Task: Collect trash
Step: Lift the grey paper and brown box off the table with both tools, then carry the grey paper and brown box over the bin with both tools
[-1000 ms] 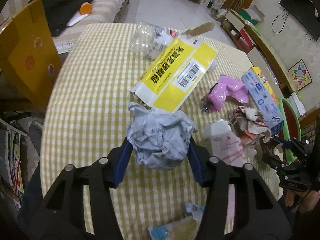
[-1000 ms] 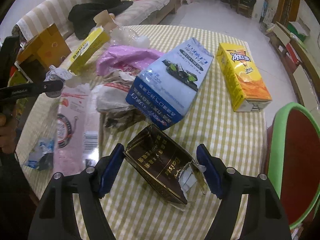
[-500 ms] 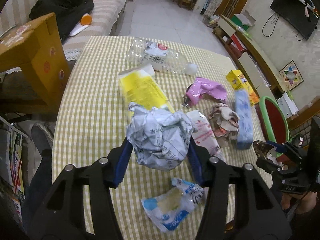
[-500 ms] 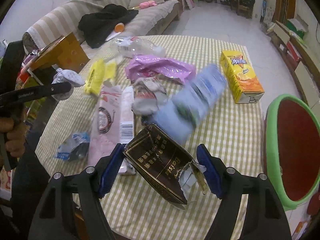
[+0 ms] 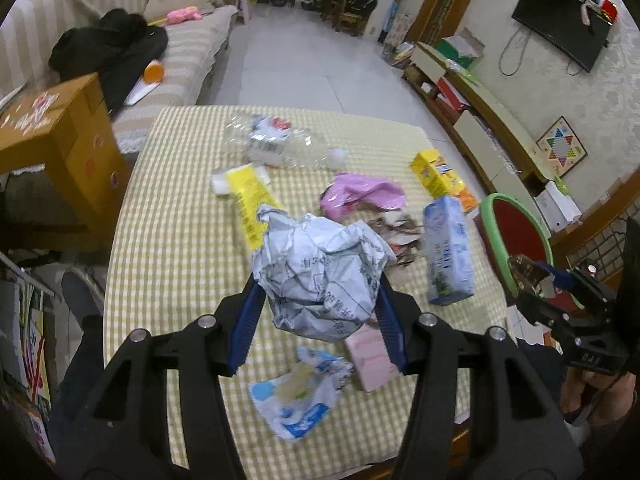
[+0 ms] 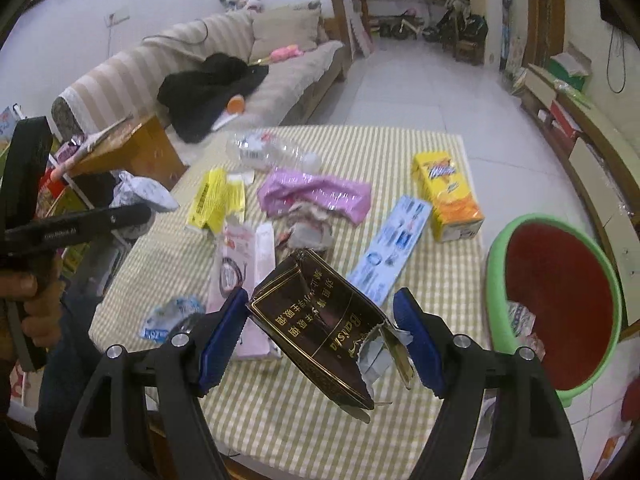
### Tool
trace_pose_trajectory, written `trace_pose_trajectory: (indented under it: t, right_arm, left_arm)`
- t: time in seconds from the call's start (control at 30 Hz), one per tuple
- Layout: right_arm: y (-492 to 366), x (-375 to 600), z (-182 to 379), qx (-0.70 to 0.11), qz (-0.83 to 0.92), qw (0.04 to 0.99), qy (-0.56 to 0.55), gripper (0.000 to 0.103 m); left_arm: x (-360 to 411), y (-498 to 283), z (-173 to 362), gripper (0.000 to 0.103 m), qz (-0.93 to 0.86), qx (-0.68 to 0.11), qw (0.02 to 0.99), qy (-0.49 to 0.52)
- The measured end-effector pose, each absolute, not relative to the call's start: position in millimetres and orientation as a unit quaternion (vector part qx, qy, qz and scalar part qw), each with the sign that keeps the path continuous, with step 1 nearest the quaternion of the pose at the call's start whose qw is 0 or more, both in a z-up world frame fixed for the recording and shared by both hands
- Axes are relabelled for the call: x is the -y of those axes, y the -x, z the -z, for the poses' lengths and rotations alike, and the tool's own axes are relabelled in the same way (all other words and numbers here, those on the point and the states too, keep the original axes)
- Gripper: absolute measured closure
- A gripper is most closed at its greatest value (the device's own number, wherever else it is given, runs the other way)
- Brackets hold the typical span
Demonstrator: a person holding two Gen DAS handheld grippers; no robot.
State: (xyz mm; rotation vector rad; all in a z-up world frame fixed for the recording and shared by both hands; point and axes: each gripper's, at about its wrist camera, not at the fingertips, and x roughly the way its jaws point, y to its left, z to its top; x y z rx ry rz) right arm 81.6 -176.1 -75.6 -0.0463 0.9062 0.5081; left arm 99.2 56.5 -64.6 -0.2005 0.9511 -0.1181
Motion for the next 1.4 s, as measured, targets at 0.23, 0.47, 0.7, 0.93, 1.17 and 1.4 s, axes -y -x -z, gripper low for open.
trace_pose_trajectory:
  t: [0.23,0.47,0.7,0.93,1.17,1.4]
  right_arm:
    - [-80.6,195.1,59.0,-0.412,-0.228,0.882,0.005,0.030]
    - [-83.8,217.2,53.4,-0.401,-0.204,0.893,-0.019,0.030]
    - [-91.8,249.9,46.8,-0.389,-0.172,0.904,-0.040,0.030]
    - [-97.8,293.2,47.6,-0.385,-0.136,0.911,-0.060,0.030]
    - [-105.8,343.6,53.9,-0.382,-0.094,0.915,-0.086,0.030]
    - [-115.4,389.9,60.7,-0.382,-0.061,0.916,-0.107,0.030]
  left_arm:
    - [-30.6,-105.3,50.2,0.052,0.077,-0.446,0.888,0.081]
    - [-6.1,-112.8,41.9,0.052,0.096,-0.444,0.889,0.064]
    - [32.1,-127.1,35.7,0.052,0.130,-0.440,0.887,0.047]
    - [80.2,-144.2,38.4,0.052,0.173,-0.443,0.879,0.034]
    - [128.8,-164.7,45.7,0.052,0.214,-0.450,0.867,0.022]
    - [186.7,-189.5,56.8,0.052,0.259,-0.460,0.849,0.008]
